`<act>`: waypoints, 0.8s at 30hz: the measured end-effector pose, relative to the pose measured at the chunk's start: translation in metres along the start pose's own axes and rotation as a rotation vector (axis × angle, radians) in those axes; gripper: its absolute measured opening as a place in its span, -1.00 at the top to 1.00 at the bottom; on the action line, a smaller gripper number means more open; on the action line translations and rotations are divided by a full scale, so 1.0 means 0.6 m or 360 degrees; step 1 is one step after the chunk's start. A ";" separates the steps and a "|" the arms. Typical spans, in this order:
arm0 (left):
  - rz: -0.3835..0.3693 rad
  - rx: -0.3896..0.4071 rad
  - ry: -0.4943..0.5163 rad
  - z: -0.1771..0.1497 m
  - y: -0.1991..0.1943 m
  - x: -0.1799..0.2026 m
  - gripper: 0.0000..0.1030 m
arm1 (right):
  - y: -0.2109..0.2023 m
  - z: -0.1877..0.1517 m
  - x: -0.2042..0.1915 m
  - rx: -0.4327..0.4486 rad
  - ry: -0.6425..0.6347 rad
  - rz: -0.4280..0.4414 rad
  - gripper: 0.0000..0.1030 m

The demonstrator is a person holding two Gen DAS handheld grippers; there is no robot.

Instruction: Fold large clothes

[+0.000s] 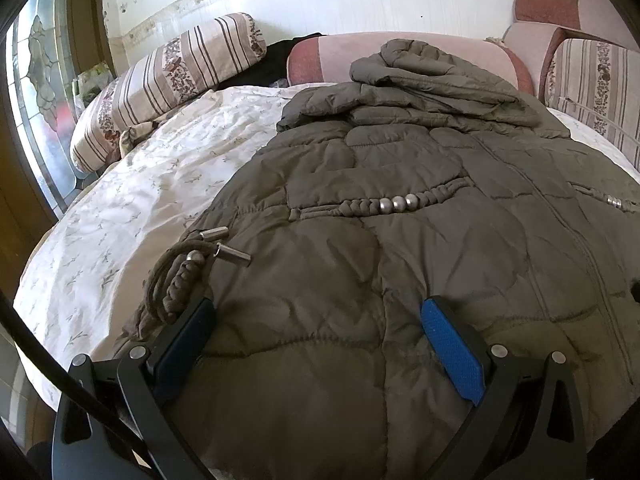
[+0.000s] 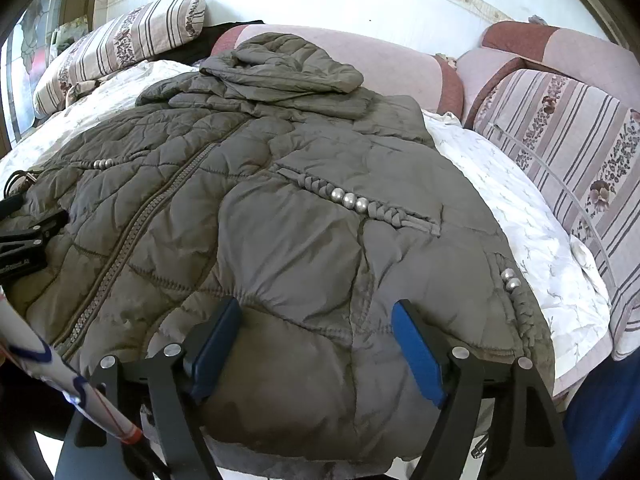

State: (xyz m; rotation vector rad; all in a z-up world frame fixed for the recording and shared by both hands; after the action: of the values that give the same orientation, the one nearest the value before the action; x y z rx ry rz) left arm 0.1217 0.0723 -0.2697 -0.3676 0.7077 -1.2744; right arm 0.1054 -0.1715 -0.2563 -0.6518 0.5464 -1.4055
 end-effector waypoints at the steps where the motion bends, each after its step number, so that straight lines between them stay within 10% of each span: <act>1: -0.0001 0.0004 0.0002 -0.001 -0.001 0.000 -1.00 | 0.000 0.000 0.000 0.0001 -0.0001 -0.0002 -0.61; 24: -0.0019 -0.0028 -0.0230 0.002 -0.040 -0.107 -1.00 | -0.074 0.028 0.084 0.0120 0.0187 0.0127 -0.70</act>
State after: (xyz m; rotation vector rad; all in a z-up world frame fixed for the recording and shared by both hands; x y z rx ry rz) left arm 0.0968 0.1270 -0.2362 -0.4741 0.5949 -1.2402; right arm 0.0904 -0.2222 -0.2113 -0.4841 0.6027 -1.3885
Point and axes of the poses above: each gripper's, at about its wrist camera, not at the fingertips, and y roughly the way its jaws point, x to its right, z to its top, the point moved 6 cm from there along y, roughly the way its jaws point, and after that the axes turned 9 degrees about y, right-handed, at the moved point
